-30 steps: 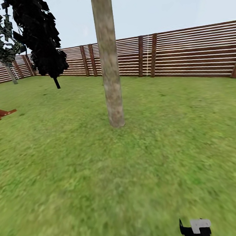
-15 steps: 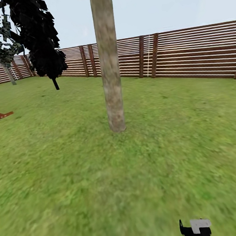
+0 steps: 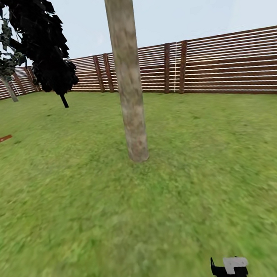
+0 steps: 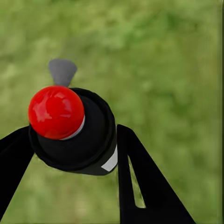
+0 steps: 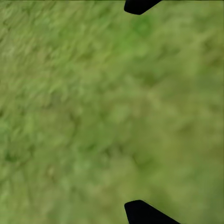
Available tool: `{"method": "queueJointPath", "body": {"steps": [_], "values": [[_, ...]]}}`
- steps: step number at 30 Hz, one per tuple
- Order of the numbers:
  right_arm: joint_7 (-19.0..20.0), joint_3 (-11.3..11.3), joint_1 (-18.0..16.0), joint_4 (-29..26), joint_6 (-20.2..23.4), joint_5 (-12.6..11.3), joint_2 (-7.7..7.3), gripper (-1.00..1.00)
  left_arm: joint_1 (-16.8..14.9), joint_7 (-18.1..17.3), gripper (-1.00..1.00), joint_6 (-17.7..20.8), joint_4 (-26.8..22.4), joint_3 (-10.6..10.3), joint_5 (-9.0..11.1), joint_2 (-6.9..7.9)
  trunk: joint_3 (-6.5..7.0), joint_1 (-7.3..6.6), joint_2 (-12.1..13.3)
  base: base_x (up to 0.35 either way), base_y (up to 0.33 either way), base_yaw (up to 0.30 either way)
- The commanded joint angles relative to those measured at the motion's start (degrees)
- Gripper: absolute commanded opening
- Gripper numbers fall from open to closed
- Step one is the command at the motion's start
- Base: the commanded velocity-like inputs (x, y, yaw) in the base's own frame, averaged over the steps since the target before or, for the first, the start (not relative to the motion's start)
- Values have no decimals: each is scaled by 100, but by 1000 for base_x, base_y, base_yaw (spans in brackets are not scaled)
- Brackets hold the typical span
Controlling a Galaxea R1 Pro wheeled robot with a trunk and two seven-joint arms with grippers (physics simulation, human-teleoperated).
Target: In the garden, pick up the pesticide atomizer on the floor and spray pesticide onto both trees until each tree trunk is fully covered.
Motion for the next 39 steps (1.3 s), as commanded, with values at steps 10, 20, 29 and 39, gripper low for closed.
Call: {"method": "queueJointPath", "body": {"steps": [10,20,29,39], "values": [[-35,-24,-4,4,-8,60,1,100,-2,23,-100,-12,-2,-49,25,0,-5,3,-2,339,0,0],[-32,-24,-4,13,-7,63,12,100,-2,23,-100,-12,-2,-41,33,10,-5,3,-2,338,0,0],[-47,-41,-4,-32,8,51,-7,100,-4,22,-100,-19,-40,-74,25,26,-5,3,-2,338,0,0],[4173,355,-205,-1977,1332,2393,-85,100,-832,-1172,-100,486,-846,-148,-3233,210,-5,3,-2,338,0,0]]}}
